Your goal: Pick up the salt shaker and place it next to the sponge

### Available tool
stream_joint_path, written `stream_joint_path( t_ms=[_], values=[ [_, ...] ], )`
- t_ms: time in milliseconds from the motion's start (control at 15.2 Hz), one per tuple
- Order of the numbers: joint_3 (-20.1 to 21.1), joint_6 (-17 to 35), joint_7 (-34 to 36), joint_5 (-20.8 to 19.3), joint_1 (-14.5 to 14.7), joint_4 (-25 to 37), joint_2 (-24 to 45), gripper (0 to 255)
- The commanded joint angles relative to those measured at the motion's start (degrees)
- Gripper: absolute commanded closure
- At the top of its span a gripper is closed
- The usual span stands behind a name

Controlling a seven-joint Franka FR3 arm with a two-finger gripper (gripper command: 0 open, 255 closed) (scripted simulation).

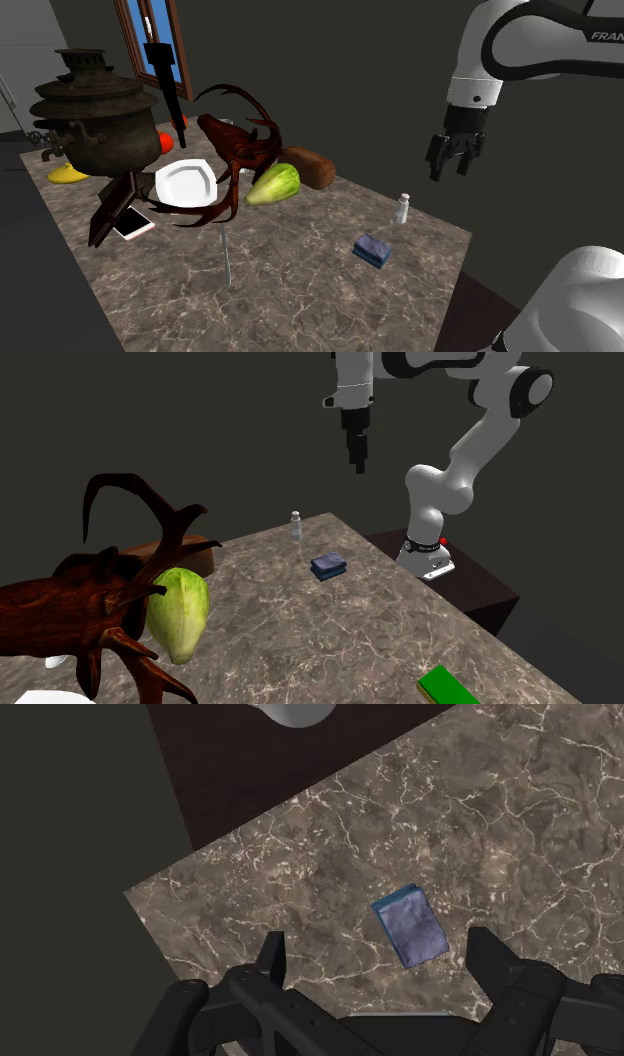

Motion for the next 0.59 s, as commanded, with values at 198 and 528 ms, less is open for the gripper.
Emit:
stream_joint_path(
  t_ms=[198,528],
  values=[
    [-1.38,7.37,-2.06,-1.94,-0.68,-5.08,-0.13,0],
    [-4.06,20.42,-5.28,-5.0,-1.96,-11.92,1.92,0]
  ],
)
